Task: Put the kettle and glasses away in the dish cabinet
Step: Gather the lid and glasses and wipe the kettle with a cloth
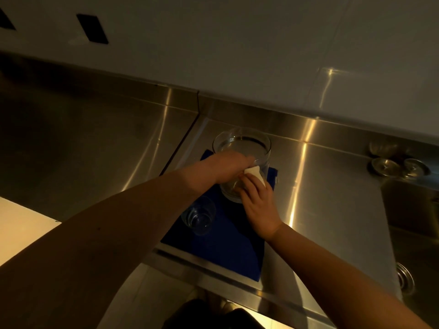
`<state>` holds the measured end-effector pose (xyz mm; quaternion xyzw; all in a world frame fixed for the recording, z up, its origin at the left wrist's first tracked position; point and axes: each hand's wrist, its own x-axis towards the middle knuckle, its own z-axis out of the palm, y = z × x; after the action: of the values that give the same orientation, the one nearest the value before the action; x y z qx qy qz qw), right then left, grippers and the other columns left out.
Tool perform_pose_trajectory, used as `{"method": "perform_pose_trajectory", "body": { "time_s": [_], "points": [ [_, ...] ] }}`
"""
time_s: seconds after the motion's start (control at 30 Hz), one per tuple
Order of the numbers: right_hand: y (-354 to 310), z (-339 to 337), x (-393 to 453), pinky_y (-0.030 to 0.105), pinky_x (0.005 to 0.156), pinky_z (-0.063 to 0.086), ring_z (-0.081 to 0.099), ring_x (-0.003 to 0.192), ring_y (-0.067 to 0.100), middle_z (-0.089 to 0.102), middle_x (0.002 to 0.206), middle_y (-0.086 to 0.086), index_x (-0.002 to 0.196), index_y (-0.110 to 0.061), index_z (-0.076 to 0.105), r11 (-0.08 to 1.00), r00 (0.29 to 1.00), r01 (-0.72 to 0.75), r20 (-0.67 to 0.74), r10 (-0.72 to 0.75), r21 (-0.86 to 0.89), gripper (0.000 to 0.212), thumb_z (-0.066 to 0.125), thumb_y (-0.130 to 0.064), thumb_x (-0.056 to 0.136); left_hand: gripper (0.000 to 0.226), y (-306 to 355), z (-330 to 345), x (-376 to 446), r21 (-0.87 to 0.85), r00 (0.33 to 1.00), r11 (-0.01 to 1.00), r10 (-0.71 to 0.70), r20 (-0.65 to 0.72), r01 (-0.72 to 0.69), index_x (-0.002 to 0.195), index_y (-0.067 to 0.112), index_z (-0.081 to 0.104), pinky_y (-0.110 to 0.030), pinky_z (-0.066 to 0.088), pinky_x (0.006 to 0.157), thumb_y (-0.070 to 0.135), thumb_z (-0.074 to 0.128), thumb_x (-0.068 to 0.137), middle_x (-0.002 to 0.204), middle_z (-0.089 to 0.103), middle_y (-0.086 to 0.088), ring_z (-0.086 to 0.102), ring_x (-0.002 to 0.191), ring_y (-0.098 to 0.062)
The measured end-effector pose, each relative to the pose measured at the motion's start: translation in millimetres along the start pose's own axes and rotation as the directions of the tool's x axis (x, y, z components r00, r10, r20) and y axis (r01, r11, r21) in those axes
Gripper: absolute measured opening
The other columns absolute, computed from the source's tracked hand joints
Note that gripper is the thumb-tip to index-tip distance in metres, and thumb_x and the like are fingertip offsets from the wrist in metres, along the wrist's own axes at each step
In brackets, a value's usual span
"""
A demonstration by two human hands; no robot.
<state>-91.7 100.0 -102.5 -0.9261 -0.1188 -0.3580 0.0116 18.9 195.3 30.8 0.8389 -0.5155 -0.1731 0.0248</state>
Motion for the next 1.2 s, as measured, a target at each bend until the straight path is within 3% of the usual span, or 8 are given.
{"method": "perform_pose_trajectory", "body": {
  "time_s": [0.2,0.3,0.77,0.87,0.97,1.07,1.13,1.2],
  "points": [
    [-2.7,6.8,-17.3,0.06,0.09,0.044,0.038,0.124,0.037,0.036,0.134,0.02,0.122,0.0,0.045,1.0,0.999,0.014,-0.036,-0.013,0.013,0.044,0.066,-0.006,0.083,0.038,7.3,11.9,-2.8,0.019,1.0,1.0,-0.004,0.014,0.004,0.131,0.014,0.043,-0.034,0.044,0.09,0.026,0.049,0.096,0.123,0.057,-0.011,0.055,0.11,-0.026],
    [-5.8,8.2,-25.4,0.06,0.091,0.043,0.038,0.125,0.037,0.036,0.134,0.02,0.124,-0.001,0.044,1.0,1.0,-0.003,-0.029,0.003,0.009,0.048,0.069,-0.005,0.082,0.039,11.3,17.9,-0.3,0.086,1.0,0.996,0.017,0.013,-0.018,0.13,0.013,0.043,-0.038,0.046,0.091,0.025,0.052,0.094,0.122,0.058,-0.011,0.056,0.108,-0.026],
    [-11.8,0.8,-35.1,0.062,0.093,0.042,0.038,0.122,0.036,0.037,0.131,0.02,0.121,0.004,0.049,0.999,0.999,-0.01,-0.036,0.009,-0.034,0.054,0.076,-0.004,0.075,0.04,17.6,35.2,-0.8,0.135,0.998,0.99,0.038,-0.05,-0.031,0.13,0.014,0.043,-0.029,0.038,0.076,0.028,0.052,0.093,0.121,0.059,-0.01,0.057,0.103,-0.024],
    [-11.3,-1.8,-35.3,0.062,0.095,0.041,0.037,0.123,0.037,0.038,0.132,0.022,0.122,0.004,0.048,0.998,1.0,-0.01,-0.008,0.01,-0.065,0.055,0.076,-0.005,0.075,0.041,20.4,35.4,-3.8,0.119,0.999,0.993,0.029,-0.04,-0.024,0.131,0.014,0.043,-0.032,0.044,0.082,0.026,0.053,0.093,0.122,0.058,-0.009,0.057,0.104,-0.024],
    [-10.0,-4.4,-33.7,0.061,0.093,0.043,0.038,0.123,0.037,0.053,0.127,0.028,0.114,0.008,0.062,0.996,0.999,-0.019,0.049,0.023,-0.083,0.047,0.08,-0.004,0.072,0.042,21.9,33.5,-4.1,0.095,1.0,0.995,0.003,-0.027,-0.001,0.131,0.015,0.044,-0.038,0.046,0.091,0.026,0.054,0.092,0.124,0.057,-0.008,0.055,0.108,-0.023],
    [-4.6,-15.3,-32.4,0.059,0.092,0.045,0.037,0.125,0.038,0.052,0.129,0.028,0.117,0.008,0.06,0.999,0.996,-0.043,0.083,0.044,-0.007,0.052,0.08,-0.002,0.069,0.044,21.8,33.0,-6.8,0.023,0.998,0.999,-0.031,-0.06,0.032,0.134,0.018,0.044,-0.04,0.045,0.095,0.026,0.056,0.092,0.13,0.054,-0.006,0.053,0.116,-0.023],
    [0.7,-25.2,-26.4,0.058,0.096,0.042,0.036,0.127,0.037,0.049,0.133,0.028,0.122,0.006,0.056,0.997,0.995,-0.06,0.087,0.055,0.054,0.056,0.077,-0.003,0.07,0.05,17.1,38.8,-15.4,-0.063,0.984,0.998,-0.037,-0.175,0.026,0.14,0.018,0.039,-0.038,0.039,0.104,0.023,0.056,0.093,0.14,0.047,-0.007,0.045,0.127,-0.022],
    [4.7,-34.9,-13.4,0.057,0.101,0.038,0.034,0.131,0.036,0.046,0.136,0.026,0.13,0.001,0.048,0.991,0.993,-0.066,0.105,0.054,0.113,0.056,0.067,-0.007,0.078,0.06,9.1,50.0,-29.9,-0.097,0.944,0.995,-0.03,-0.328,-0.002,0.147,0.015,0.027,-0.031,0.018,0.114,0.017,0.054,0.094,0.153,0.028,-0.007,0.024,0.141,-0.019]
  ]
}}
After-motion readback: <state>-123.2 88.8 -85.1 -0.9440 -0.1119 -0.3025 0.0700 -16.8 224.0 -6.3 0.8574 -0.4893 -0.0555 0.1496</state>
